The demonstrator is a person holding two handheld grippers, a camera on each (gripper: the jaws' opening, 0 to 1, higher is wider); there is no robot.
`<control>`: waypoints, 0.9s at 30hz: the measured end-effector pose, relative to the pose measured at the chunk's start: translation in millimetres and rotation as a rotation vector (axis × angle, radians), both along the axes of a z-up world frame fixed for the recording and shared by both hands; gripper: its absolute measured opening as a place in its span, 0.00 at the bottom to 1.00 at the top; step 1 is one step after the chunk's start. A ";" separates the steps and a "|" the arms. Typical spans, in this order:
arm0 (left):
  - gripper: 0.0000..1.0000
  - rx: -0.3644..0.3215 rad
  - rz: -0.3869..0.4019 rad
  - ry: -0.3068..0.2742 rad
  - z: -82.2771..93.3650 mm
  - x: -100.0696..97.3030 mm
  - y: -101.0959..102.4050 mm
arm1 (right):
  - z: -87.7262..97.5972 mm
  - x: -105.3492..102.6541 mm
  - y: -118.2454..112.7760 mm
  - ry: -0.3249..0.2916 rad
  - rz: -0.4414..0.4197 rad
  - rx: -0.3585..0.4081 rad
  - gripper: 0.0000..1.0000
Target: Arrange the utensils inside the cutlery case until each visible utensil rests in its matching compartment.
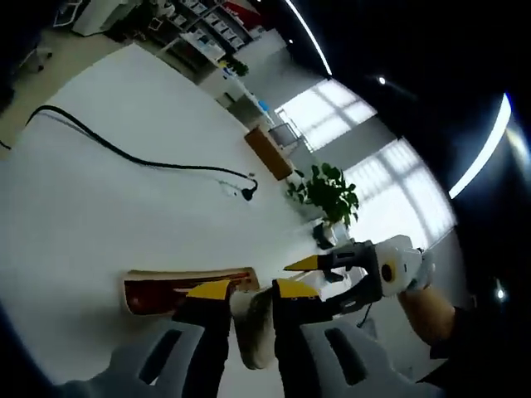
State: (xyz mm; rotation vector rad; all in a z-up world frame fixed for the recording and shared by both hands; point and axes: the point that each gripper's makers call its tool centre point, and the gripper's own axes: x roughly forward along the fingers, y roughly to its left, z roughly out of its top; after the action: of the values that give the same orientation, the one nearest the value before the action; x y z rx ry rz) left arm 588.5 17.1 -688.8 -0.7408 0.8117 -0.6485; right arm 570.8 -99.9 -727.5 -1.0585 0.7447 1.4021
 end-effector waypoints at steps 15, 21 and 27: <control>0.17 0.043 0.115 0.087 -52.1 24.7 26.6 | -46.7 22.2 22.7 0.088 -0.002 -0.028 0.41; 0.18 0.087 0.135 0.100 -63.9 34.9 33.6 | -58.2 23.9 31.4 0.120 -0.026 -0.043 0.41; 0.19 0.098 0.137 0.123 -76.7 34.5 36.6 | -66.4 26.8 31.5 0.119 -0.001 -0.047 0.41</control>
State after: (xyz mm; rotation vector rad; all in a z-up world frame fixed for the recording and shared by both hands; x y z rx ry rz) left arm 623.0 53.7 -765.5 -0.7453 0.8912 -0.4407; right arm 597.6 -68.4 -793.9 -1.0173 0.8683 1.4626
